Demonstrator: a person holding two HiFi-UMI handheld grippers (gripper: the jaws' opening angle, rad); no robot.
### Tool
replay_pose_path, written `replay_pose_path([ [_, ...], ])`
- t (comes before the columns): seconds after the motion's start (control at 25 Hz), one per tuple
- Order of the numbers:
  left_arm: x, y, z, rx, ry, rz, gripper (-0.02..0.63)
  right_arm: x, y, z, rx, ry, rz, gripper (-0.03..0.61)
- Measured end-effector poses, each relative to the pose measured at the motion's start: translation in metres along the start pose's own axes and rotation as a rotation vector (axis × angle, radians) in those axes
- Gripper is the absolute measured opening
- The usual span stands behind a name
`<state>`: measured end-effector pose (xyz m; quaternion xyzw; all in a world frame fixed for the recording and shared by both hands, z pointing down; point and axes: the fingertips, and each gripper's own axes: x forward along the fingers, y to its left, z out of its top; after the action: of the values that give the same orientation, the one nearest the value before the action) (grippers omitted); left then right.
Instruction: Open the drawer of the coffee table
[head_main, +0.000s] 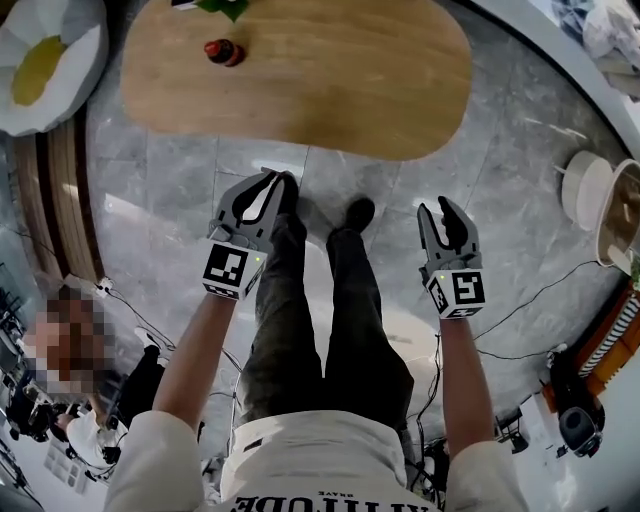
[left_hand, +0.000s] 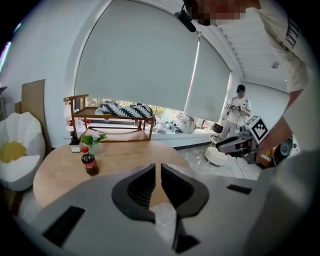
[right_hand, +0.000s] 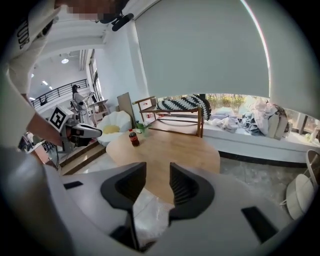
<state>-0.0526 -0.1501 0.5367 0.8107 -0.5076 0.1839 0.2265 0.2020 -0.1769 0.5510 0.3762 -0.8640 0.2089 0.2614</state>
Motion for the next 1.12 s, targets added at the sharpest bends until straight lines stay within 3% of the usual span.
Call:
replay_pose_path([
  [0.28,0.035,0.024,-0.091,0.008,0.077,0.029,0.025,0.048,-0.009,-0.067,0.009,0.023,-0.010,0.160],
  [0.44,0.053,0.039,-0.136,-0.050,0.083,0.043,0.095,0.076,-0.009,-0.110,0.010,0.045,-0.007,0.167],
  [0.76,0.083,0.053,-0.190,-0.083,0.059,0.031,0.110,0.118,-0.020,-0.174,0.063,0.076,-0.006,0.204],
  [1.12,0.119,0.055,-0.244,-0.079,0.086,0.006,0.122,0.153,-0.036,-0.230,0.054,0.114,-0.020,0.249],
])
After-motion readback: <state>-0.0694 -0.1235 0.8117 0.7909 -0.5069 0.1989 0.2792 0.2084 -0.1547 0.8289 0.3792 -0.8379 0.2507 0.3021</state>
